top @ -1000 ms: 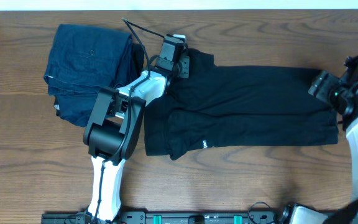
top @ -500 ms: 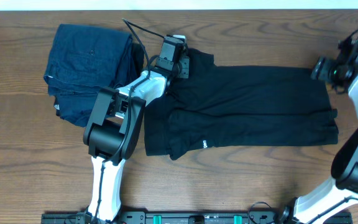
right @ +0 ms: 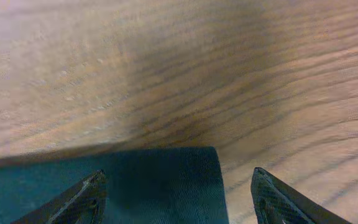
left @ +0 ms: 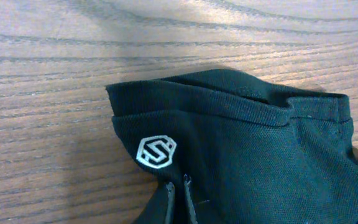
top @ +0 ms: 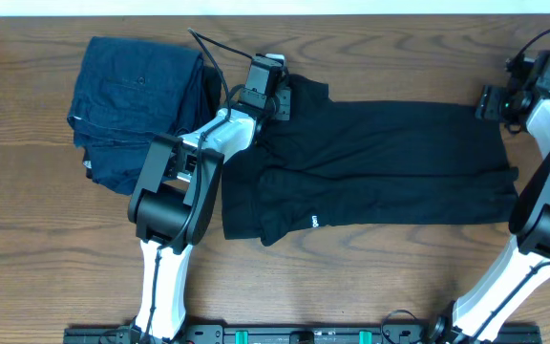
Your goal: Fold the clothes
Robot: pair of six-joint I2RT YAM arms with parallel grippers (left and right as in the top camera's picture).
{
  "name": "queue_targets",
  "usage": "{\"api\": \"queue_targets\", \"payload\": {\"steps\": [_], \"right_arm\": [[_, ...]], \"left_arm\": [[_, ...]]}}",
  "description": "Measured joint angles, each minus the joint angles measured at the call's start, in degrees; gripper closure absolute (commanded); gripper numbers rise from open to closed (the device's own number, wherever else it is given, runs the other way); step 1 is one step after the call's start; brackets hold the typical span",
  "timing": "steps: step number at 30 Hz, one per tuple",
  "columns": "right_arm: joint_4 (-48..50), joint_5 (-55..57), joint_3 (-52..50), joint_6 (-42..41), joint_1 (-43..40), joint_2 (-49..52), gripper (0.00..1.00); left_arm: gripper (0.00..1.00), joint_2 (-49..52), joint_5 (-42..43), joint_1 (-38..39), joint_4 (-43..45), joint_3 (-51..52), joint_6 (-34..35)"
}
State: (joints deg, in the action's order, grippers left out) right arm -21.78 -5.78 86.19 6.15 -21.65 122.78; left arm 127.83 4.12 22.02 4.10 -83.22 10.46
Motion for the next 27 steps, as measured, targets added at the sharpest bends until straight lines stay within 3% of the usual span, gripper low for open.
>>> {"api": "queue_targets", "payload": {"steps": [11,14,15,17,20,27], "right_arm": [[2.64,-1.33,0.00,2.49,0.00,3.50,0.35],[3.34,-1.99,0.57,3.45,0.00,4.37,0.46],[3.37,-2.10,0.68,3.74,0.00,4.39,0.55],[3.26,-2.47,0.83,4.17,0.00,4.57,0.83],[3.30,-3.48,0.87,4.52,0.02,4.68,0.96],[3.96,-3.91,0.87,4.68,0.02,4.72,0.99]], "left_arm": [[0.92,0.02,0.00,0.00,0.00,0.00,0.00],[0.92,0.00,0.00,0.00,0.00,0.00,0.00],[0.92,0.00,0.00,0.00,0.00,0.00,0.00],[0.94,0.00,0.02,0.00,0.00,0.00,-0.02],[0.94,0.00,0.00,0.00,0.00,0.00,0.00],[0.94,0.00,0.04,0.00,0.00,0.00,-0.39]]}}
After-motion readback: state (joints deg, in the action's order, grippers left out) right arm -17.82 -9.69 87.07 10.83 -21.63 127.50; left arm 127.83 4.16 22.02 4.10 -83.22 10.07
